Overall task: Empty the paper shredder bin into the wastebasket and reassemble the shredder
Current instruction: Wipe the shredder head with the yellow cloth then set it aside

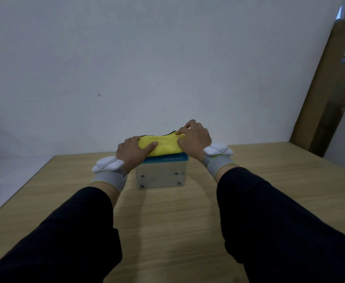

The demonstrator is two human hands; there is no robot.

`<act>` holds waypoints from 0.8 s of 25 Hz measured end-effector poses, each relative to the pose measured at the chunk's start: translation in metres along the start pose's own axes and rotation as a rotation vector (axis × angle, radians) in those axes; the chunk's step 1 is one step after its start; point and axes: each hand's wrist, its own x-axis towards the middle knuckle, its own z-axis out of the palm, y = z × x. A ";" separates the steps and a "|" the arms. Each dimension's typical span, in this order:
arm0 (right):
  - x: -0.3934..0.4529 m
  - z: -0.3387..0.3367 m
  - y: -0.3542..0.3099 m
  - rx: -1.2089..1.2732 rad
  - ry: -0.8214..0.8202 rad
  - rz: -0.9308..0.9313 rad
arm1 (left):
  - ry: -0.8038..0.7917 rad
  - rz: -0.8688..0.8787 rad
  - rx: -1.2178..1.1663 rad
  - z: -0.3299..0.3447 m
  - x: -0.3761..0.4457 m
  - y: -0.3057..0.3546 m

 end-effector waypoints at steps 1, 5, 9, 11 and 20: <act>0.003 0.000 -0.004 -0.040 0.002 -0.021 | -0.017 0.011 -0.091 0.001 0.000 -0.003; 0.018 0.008 -0.026 -0.095 -0.125 -0.084 | -0.036 0.019 -0.372 0.006 -0.003 -0.014; 0.024 0.018 -0.048 -0.140 -0.306 -0.199 | -0.081 0.025 -0.521 0.011 -0.002 -0.022; 0.028 0.022 -0.056 -0.089 -0.381 -0.195 | -0.067 0.018 -0.572 0.017 -0.001 -0.028; 0.040 0.027 -0.074 -0.064 -0.502 -0.099 | 0.031 -0.024 -0.750 0.040 -0.008 -0.039</act>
